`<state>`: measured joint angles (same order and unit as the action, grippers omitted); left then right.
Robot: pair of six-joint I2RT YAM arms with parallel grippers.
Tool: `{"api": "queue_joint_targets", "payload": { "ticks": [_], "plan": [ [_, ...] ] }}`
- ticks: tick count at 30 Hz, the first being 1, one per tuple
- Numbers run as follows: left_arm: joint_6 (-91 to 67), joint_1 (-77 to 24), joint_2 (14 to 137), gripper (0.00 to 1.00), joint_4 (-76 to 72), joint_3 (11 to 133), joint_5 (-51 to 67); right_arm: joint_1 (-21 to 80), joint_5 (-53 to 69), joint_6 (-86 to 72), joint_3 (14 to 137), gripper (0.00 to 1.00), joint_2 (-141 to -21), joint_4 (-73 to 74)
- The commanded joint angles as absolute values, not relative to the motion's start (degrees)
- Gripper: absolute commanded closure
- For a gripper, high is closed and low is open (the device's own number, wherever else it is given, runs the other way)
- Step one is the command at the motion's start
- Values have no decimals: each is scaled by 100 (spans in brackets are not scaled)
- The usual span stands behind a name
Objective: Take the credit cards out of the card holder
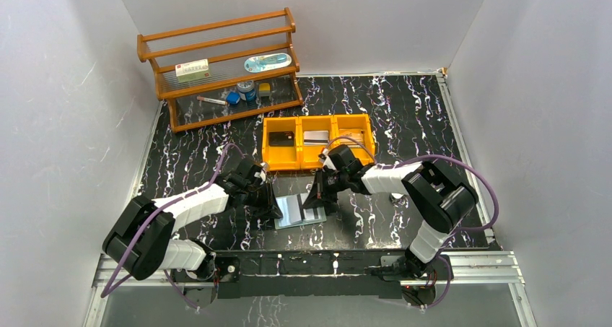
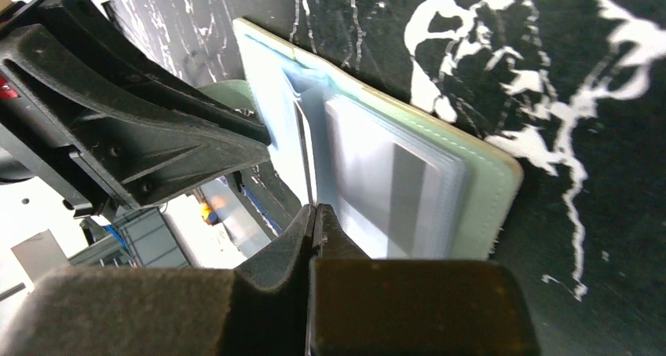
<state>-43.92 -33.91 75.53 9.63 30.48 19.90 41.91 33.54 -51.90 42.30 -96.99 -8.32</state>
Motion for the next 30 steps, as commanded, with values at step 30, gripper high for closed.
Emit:
{"api": "queue_joint_targets", "payload": {
  "ticks": [30],
  "plan": [
    [-4170, -3739, 7959, 71, 749, 4043, 2504, 3829, 3209, -5212, 3820, 92, -9352, -782]
  ]
}}
